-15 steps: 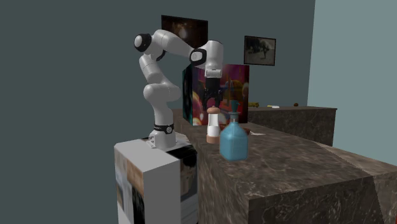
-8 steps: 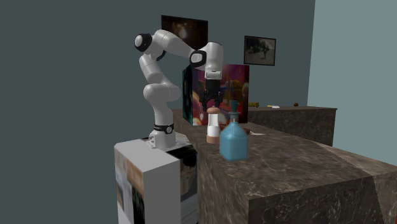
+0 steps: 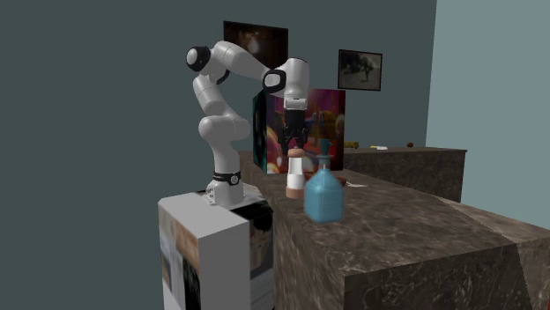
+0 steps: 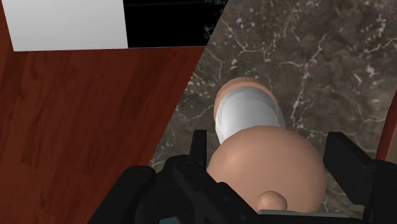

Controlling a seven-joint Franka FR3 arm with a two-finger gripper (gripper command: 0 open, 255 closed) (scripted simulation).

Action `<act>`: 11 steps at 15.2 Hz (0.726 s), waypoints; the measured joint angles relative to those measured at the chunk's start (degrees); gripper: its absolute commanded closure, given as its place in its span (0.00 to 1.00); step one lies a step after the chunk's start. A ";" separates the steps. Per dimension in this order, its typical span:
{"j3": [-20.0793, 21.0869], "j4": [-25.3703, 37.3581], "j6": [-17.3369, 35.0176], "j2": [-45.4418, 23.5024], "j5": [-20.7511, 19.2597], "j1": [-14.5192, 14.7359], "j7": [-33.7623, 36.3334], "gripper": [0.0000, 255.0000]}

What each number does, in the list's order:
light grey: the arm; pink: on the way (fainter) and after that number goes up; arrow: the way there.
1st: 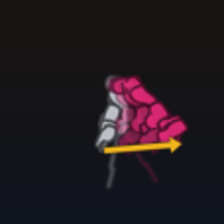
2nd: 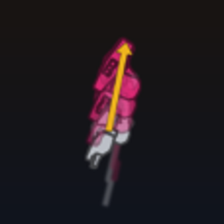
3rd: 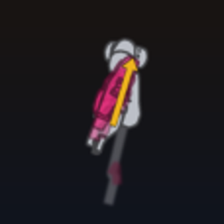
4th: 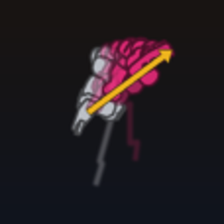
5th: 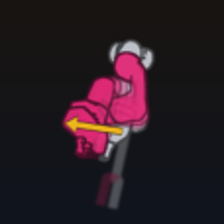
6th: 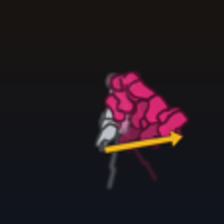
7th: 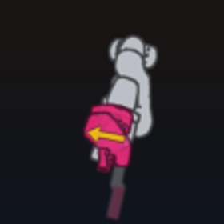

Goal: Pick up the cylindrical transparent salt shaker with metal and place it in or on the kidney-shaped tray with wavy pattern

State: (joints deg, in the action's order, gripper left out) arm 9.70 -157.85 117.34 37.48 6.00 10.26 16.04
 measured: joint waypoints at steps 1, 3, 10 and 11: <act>0.01 0.00 0.00 0.00 0.00 0.01 0.01 1.00; 0.00 -0.02 -0.01 0.02 0.01 0.01 0.00 1.00; -0.51 3.33 -5.27 1.89 -0.36 -0.11 -0.06 1.00; -0.52 3.92 -6.02 2.04 -0.38 -0.10 0.00 1.00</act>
State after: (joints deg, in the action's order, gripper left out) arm 9.19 -153.93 111.32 39.52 5.62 10.17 16.04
